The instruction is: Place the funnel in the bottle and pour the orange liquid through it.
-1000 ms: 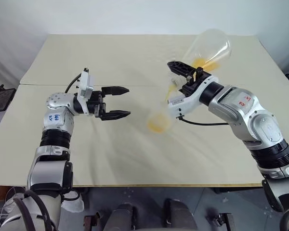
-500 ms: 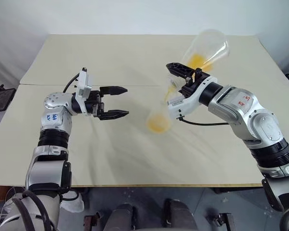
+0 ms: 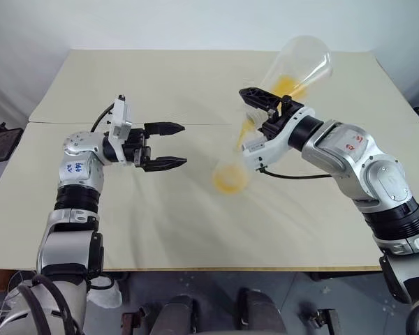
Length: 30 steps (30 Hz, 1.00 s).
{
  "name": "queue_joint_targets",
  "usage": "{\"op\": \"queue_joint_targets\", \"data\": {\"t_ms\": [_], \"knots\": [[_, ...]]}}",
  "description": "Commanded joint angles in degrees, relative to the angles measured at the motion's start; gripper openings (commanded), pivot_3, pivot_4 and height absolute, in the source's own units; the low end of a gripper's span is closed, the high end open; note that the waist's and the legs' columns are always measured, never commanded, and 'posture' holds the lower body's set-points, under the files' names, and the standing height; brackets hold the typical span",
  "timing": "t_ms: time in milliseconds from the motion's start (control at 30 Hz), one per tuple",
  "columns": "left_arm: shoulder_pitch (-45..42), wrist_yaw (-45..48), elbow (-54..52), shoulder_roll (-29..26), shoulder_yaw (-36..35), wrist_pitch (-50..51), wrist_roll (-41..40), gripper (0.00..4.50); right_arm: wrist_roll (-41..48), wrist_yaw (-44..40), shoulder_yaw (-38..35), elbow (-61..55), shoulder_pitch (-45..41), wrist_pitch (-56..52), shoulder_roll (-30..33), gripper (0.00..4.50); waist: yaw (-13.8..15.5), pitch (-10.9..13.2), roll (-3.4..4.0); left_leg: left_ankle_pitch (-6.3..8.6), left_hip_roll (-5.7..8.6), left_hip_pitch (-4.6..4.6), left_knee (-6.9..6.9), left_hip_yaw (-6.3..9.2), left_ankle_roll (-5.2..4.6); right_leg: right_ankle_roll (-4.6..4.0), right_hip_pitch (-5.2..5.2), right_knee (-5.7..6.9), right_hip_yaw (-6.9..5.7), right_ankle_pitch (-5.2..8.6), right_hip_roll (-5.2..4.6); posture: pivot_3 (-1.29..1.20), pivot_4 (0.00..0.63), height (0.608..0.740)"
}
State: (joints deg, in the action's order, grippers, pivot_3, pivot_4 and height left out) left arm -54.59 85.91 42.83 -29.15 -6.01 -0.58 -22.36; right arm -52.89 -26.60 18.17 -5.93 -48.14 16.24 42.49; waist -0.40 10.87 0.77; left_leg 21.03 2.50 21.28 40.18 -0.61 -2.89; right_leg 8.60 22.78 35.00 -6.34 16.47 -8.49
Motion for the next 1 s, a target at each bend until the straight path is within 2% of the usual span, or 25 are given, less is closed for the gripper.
{"op": "queue_joint_targets", "data": {"t_ms": [33,1000], "knots": [[-1.5,1.2,-0.5,-0.7,-1.1,-0.4,-1.0,4.50,0.0,1.4,-2.7,-1.2,-1.6,0.4,0.9,2.82,0.0,0.0,0.00,0.00,0.00,0.00,0.00,0.00,0.00,0.00,0.00,0.00,0.00,0.00,0.00,0.00,0.150,0.740],[-2.2,2.5,1.5,-0.8,-1.2,-1.0,-1.1,4.50,-0.2,2.1,-2.5,0.3,-2.6,3.8,2.8,2.82,0.0,0.0,0.00,0.00,0.00,0.00,0.00,0.00,0.00,0.00,0.00,0.00,-0.01,0.00,0.00,0.00,0.150,0.740]]}}
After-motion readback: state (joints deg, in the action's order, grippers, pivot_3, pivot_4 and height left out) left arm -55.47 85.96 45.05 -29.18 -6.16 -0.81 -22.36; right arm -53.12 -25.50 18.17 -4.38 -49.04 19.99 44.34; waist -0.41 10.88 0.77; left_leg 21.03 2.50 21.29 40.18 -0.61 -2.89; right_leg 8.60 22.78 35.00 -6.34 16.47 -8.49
